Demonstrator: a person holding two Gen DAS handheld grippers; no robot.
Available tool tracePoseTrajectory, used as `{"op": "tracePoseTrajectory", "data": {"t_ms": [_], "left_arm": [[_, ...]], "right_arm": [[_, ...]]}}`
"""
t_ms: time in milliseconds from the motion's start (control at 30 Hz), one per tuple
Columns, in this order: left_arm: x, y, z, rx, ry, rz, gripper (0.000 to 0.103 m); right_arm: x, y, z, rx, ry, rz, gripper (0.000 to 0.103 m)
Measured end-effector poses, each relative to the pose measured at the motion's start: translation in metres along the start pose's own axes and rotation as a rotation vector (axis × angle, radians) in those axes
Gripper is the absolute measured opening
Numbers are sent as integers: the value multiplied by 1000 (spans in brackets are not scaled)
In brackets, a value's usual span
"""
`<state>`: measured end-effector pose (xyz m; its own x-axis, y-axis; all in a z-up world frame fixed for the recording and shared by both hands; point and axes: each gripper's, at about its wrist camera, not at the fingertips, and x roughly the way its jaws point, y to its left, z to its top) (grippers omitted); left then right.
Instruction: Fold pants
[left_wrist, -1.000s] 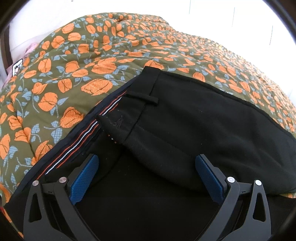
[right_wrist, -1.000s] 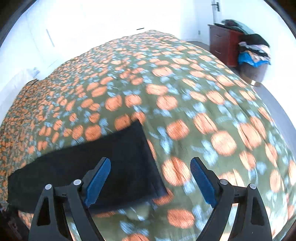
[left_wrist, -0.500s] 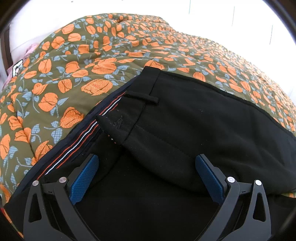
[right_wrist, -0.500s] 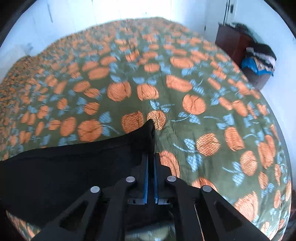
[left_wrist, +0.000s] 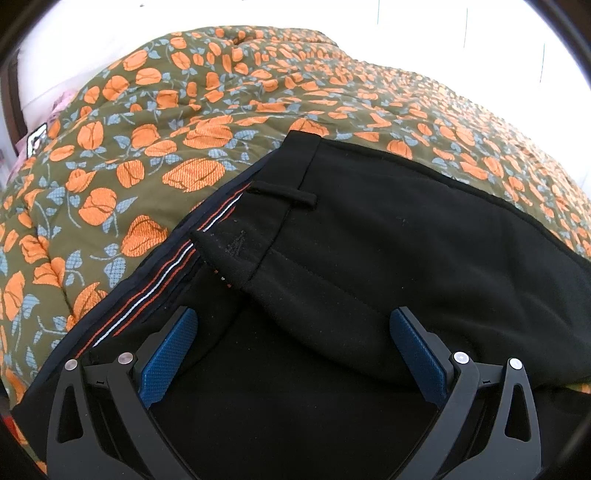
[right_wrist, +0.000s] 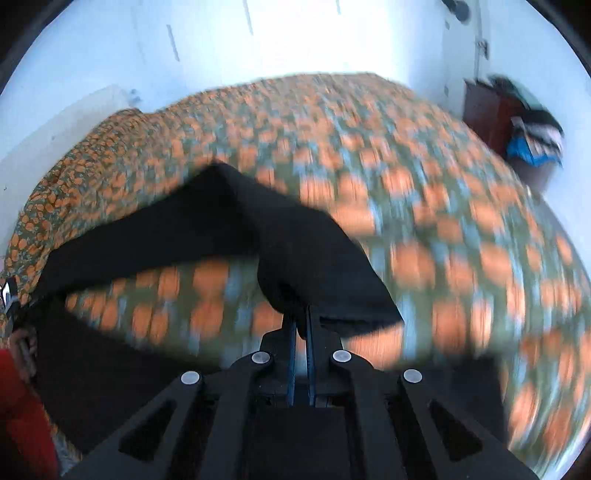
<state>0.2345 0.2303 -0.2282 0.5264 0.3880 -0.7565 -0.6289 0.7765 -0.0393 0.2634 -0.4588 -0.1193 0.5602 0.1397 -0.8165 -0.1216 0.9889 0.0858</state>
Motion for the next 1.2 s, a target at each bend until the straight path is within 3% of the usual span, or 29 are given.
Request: {"op": "tracePoseTrajectory", "data": {"t_ms": [67, 133, 233, 400, 533, 567, 600, 633, 700, 767, 867, 967, 1067, 1200], "left_arm": [[0, -2, 1, 5, 5, 9, 103], [0, -3, 2, 7, 15, 17, 103], [0, -3, 5, 4, 45, 30, 103], [-24, -7, 6, 13, 96, 71, 102], [-62, -20, -17, 57, 151, -53, 102], [-74, -26, -26, 75, 159, -92, 102], [-87, -32, -34, 91, 153, -127, 102], [-100, -39, -45, 107, 139, -165, 102], [-118, -52, -62, 133, 133, -225, 102], [-129, -71, -82, 188, 162, -295, 102], [-138, -103, -109, 375, 203, -362, 102], [-141, -114, -131, 512, 188, -328, 102], [-142, -103, -135, 494, 197, -353, 102], [-141, -95, -130, 466, 208, -359, 102]], "right_arm": [[-1, 1, -32, 31, 51, -60, 5], [-6, 2, -43, 37, 55, -110, 5], [-15, 2, -41, 48, 44, -139, 5], [-13, -11, -53, 108, 77, -288, 14], [-35, -16, -57, 156, -14, -345, 15], [-47, -11, -57, 158, -64, -328, 18], [-55, -6, -57, 158, -99, -307, 34], [-65, 2, -58, 155, -142, -267, 61], [-81, 23, -61, 149, -203, -157, 77], [-81, 51, -62, 120, -189, -57, 77], [-60, 106, -63, -6, -100, 146, 77], [-27, 141, -75, -66, 48, 316, 77], [-3, 141, -96, -66, 156, 289, 77], [-6, 121, -101, -38, 130, 304, 76]]}}
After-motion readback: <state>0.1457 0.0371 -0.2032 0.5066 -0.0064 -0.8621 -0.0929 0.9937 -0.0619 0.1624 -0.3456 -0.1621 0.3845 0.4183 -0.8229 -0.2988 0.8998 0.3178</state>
